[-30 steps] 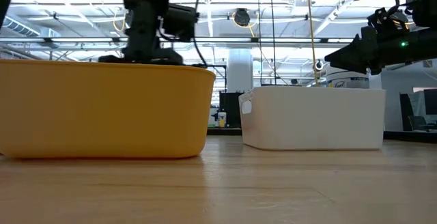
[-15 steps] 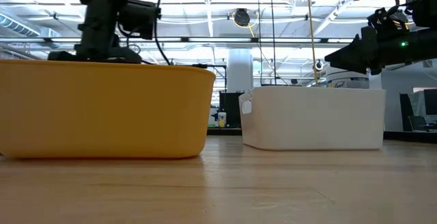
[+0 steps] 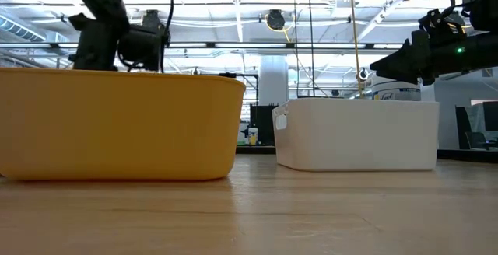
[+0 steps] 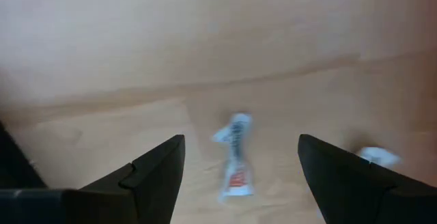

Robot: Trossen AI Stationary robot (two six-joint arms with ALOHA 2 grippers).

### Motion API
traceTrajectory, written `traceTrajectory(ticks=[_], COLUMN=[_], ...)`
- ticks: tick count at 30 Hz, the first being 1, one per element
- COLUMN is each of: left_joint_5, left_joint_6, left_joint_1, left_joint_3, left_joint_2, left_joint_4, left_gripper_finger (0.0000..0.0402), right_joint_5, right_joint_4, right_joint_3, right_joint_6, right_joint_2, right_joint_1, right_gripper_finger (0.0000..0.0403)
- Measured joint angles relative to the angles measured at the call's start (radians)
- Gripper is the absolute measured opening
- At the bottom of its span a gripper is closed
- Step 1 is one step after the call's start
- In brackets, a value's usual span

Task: Pick & Place First Aid Supplies
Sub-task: Put the orange sachet into the orange bin

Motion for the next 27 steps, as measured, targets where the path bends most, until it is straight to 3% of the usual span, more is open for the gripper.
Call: traceTrajectory(ticks=[7, 12, 16, 24, 27], left_joint_5=[0.028, 0.046, 0.047, 0.075, 0.076], left_joint_6=[0.002, 0.019, 0.028, 0.092, 0.118], left_joint_1=[0.000, 0.000, 0.000, 0.000, 0.000], left_joint_3=[-0.088, -0.096, -0.096, -0.096, -0.094], left_joint_2=[0.000, 0.000, 0.000, 0.000, 0.000], left_joint_4=[0.082, 0.099, 0.105, 0.109, 0.107], left_gripper_finger=[0.0283, 0.0256, 0.0197, 0.0031, 0.0009], right_joint_5=[0.000, 0.000, 0.000, 0.000, 0.000], right_joint_4=[0.000, 0.000, 0.000, 0.000, 0.000], right_joint_3=[0.000, 0.000, 0.000, 0.000, 0.000], right_joint_6=[0.000, 0.000, 0.000, 0.000, 0.000], right_joint_2=[0.000, 0.000, 0.000, 0.000, 0.000], right_joint_1=[0.000, 0.000, 0.000, 0.000, 0.000], right_gripper_finger=[0.0263, 0.0263, 0.0263, 0.0263, 0.0263])
